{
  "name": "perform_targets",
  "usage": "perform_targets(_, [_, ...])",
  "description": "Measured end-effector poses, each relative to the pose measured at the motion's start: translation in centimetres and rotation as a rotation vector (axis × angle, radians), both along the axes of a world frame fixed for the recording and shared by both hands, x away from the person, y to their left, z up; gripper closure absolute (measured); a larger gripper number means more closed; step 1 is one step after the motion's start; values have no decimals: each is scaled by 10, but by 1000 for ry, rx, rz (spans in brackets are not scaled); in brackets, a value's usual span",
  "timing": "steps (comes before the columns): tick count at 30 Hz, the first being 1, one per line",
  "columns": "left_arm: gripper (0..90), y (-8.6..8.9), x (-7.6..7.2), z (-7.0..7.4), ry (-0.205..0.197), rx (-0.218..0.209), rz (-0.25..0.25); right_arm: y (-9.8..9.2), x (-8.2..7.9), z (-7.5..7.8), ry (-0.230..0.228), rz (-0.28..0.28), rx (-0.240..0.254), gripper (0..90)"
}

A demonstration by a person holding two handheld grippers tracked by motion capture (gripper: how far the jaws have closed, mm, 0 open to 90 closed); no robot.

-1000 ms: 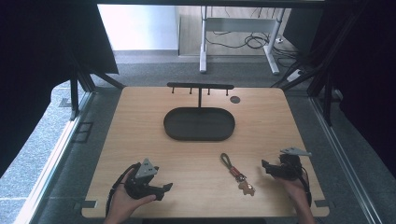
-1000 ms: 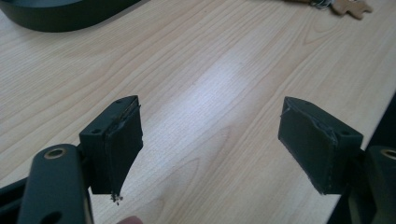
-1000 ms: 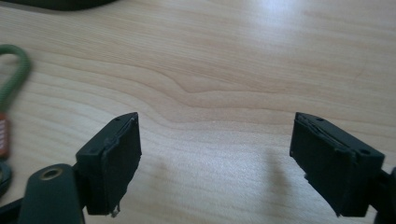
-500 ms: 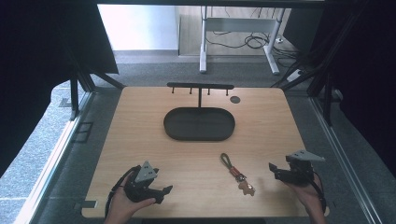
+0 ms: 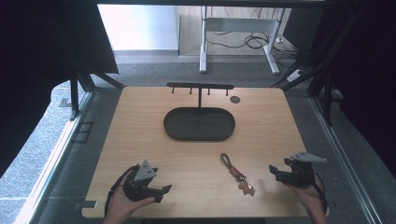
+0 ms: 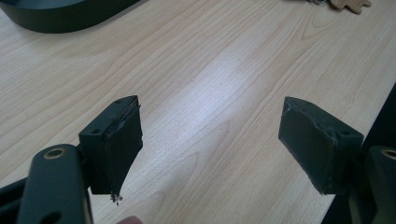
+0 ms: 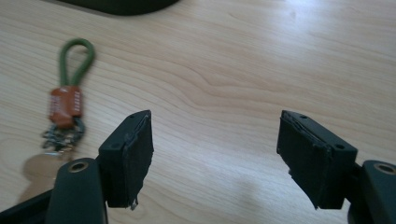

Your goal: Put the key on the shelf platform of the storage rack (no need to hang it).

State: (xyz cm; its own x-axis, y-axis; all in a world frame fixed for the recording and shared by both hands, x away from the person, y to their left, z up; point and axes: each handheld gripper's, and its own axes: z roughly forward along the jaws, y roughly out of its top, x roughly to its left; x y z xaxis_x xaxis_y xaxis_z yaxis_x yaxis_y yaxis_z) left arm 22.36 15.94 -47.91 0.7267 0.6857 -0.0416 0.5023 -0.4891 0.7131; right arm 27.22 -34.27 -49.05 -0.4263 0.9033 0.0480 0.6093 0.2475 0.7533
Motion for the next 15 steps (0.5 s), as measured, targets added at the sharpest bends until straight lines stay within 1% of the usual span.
perform_targets(3, [221, -1, 0, 0, 0, -1, -2, -1, -2, 5, -14, 6, 1, 286])
perform_targets(4, [220, 0, 0, 0, -1, 9, -13, -2, -3, 6, -18, 1, 9, 288])
perform_targets(6, [220, 1, 0, 0, -4, 13, -10, -3, -4, 7, -22, 1, 16, 288])
perform_targets(8, [220, 3, -1, 1, -18, 33, 5, -1, -4, 8, -25, 2, 11, 290])
perform_targets(9, [220, 5, -1, 3, -26, 31, 2, 4, -5, 9, -30, 22, -10, 299])
perform_targets(11, [220, 5, -1, 4, -24, 17, -4, 10, -5, 11, -29, 39, -27, 307])
perform_targets(13, [220, 4, -1, 4, -24, 15, -8, 13, -4, 12, -26, 46, -27, 313])
perform_targets(15, [220, 2, 0, 5, -21, 15, -19, 18, -5, 18, -19, 63, -10, 320])
